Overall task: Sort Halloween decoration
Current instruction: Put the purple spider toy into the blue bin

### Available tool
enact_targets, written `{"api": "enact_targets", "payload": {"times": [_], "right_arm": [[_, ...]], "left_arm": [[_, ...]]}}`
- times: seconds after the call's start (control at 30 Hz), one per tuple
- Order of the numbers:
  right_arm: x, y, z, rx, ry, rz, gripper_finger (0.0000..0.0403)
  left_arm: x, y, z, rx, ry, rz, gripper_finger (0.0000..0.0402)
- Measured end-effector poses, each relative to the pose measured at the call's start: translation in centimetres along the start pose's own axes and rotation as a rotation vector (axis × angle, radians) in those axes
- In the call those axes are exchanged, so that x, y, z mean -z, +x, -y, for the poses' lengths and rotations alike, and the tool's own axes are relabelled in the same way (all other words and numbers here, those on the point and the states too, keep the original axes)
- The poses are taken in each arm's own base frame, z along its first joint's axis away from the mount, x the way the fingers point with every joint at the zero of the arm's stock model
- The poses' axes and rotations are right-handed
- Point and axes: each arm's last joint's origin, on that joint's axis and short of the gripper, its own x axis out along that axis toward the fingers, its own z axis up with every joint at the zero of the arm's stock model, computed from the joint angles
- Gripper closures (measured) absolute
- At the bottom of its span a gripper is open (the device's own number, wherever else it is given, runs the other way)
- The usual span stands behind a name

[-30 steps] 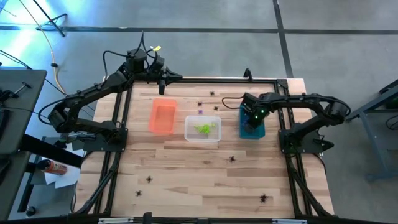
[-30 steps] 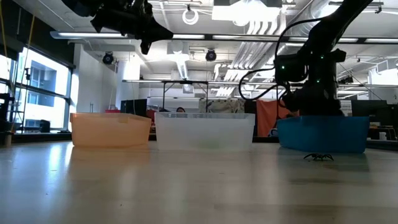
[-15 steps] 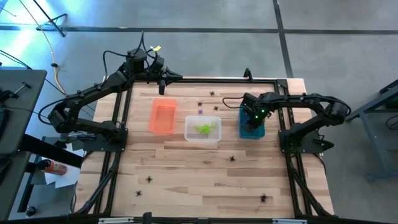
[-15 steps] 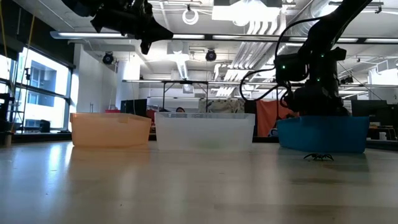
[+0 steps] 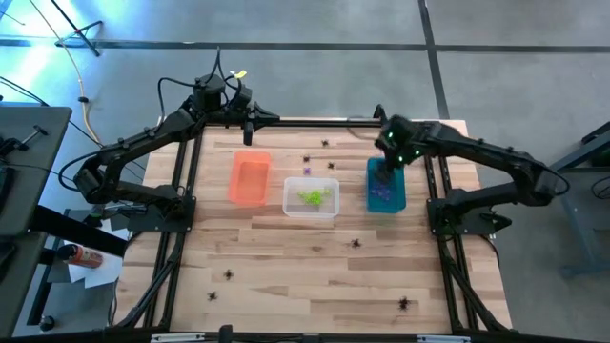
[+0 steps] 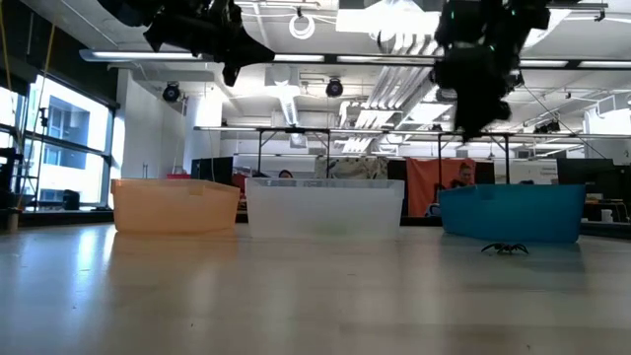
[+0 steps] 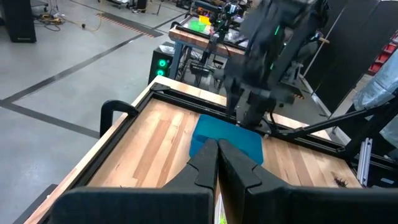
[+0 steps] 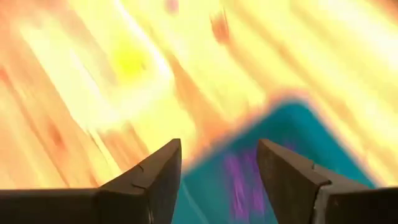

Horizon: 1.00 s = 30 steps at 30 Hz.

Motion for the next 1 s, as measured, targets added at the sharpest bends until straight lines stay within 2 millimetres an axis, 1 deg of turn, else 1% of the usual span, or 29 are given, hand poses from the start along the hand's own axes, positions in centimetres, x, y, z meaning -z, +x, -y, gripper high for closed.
{"api": "enact_targets", "payload": {"times": [0.1,0.17,0.27,0.33,0.47,0.6,0.8,0.87,0.93,1.0], "right_arm": [[-2.1,-1.6,-0.8,-0.055,-0.018,0.218,0.0198],[-3.5,-2.0,-1.3,-0.107,-0.031,0.354,0.0198],[-5.4,-1.7,-1.8,-0.212,-0.054,0.516,0.0198],[-6.3,-1.1,-2.2,-0.262,-0.078,0.586,0.0198],[-7.5,-0.6,-3.4,-0.348,-0.203,0.691,0.0198],[-7.5,-0.4,-3.9,-0.358,-0.250,0.703,0.0198],[-7.6,-0.5,-3.7,-0.353,-0.248,0.706,0.0198],[-7.5,-0.3,-3.6,-0.304,-0.211,0.700,0.0199],[-7.5,0.6,-3.2,-0.247,-0.107,0.651,0.0210],[-7.4,2.4,-2.5,-0.230,-0.044,0.532,0.0240]], "left_arm": [[0.0,0.0,0.0,0.000,0.000,0.000,0.0401],[0.0,0.0,0.0,0.000,0.000,0.000,0.0401],[0.0,0.0,0.0,0.000,0.001,0.000,0.0402],[0.0,0.0,0.0,0.000,0.002,0.000,0.0402],[0.0,0.0,0.0,-0.001,0.025,0.000,0.0401],[0.0,0.0,0.0,-0.001,0.027,0.000,0.0402],[0.0,0.0,0.0,0.000,0.028,0.000,0.0401],[0.0,0.0,0.0,0.001,0.024,-0.005,0.0401],[0.2,0.0,0.0,-0.001,0.012,-0.019,0.0402],[0.3,-0.4,-0.2,-0.011,-0.002,-0.032,0.0401]]}}
